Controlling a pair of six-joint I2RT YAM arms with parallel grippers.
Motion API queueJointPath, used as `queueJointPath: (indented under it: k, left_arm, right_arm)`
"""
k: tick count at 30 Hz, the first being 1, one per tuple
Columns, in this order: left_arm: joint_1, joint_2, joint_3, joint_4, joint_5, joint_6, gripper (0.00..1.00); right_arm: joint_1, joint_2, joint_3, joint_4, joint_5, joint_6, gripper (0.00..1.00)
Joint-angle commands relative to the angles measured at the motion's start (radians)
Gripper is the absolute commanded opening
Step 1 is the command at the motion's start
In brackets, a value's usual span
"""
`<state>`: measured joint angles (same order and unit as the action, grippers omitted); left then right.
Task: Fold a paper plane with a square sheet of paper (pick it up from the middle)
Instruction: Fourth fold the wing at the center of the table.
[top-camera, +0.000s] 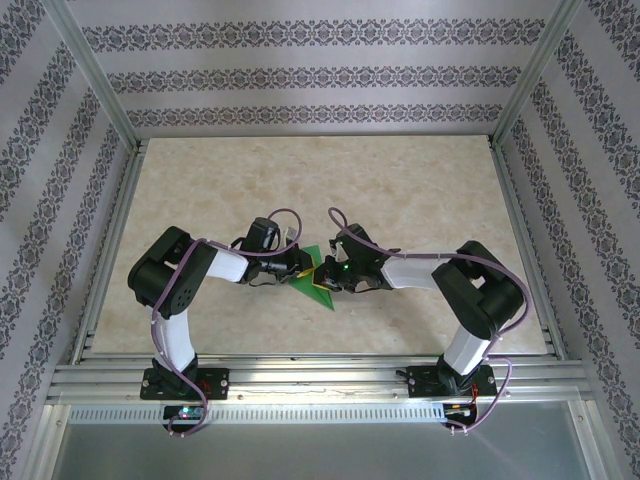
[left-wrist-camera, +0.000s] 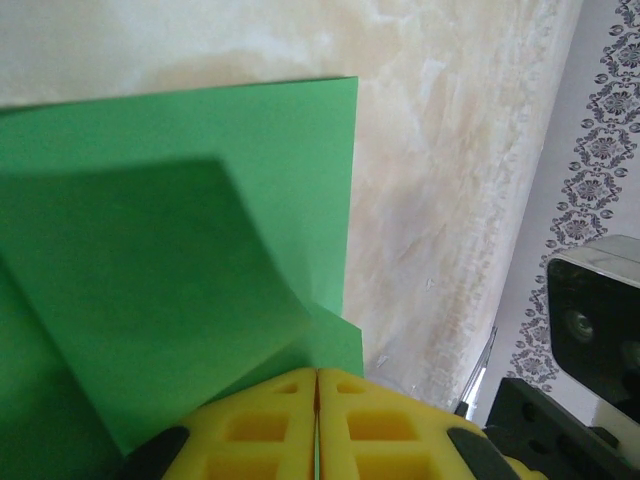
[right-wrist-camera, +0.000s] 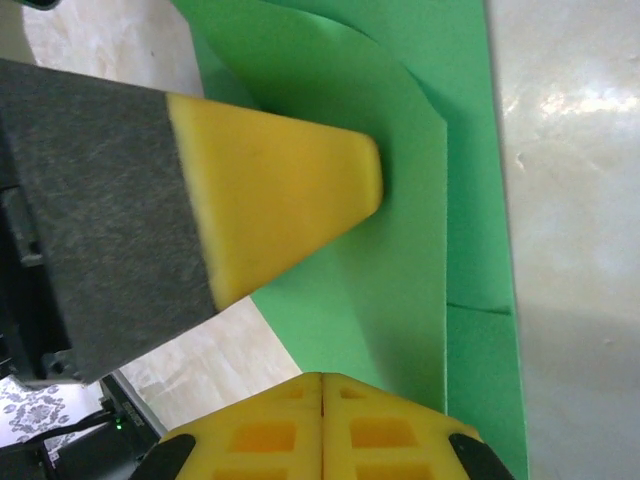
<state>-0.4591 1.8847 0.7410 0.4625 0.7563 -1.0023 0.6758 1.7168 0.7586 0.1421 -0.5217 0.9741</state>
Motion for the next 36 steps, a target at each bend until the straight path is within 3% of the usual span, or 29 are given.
queueJointPath:
  k: [1,18,25,30,36]
  left_arm:
    - [-0.015,0.02,-0.019,-0.076,-0.038,0.0,0.08]
    - [-0.014,0.01,0.008,-0.111,-0.034,0.024,0.09]
    - [-0.013,-0.075,0.017,-0.118,-0.009,0.036,0.13]
    - [-0.027,-0.157,0.006,-0.212,-0.021,0.075,0.13]
    - [-0.068,-0.147,0.024,-0.318,-0.041,0.111,0.1]
  right_arm:
    - [-0.012,0.023,0.012,0.001,-0.006,0.006,0.07]
    - [-0.028,0.041,-0.122,0.004,0.017,0.005,0.06]
    - [-0.029,0.035,-0.125,-0.02,0.033,-0.008,0.04]
    - [-0.03,0.037,-0.123,-0.038,0.038,-0.019,0.02]
    - [-0.029,0.038,-0.125,-0.039,0.043,-0.018,0.01]
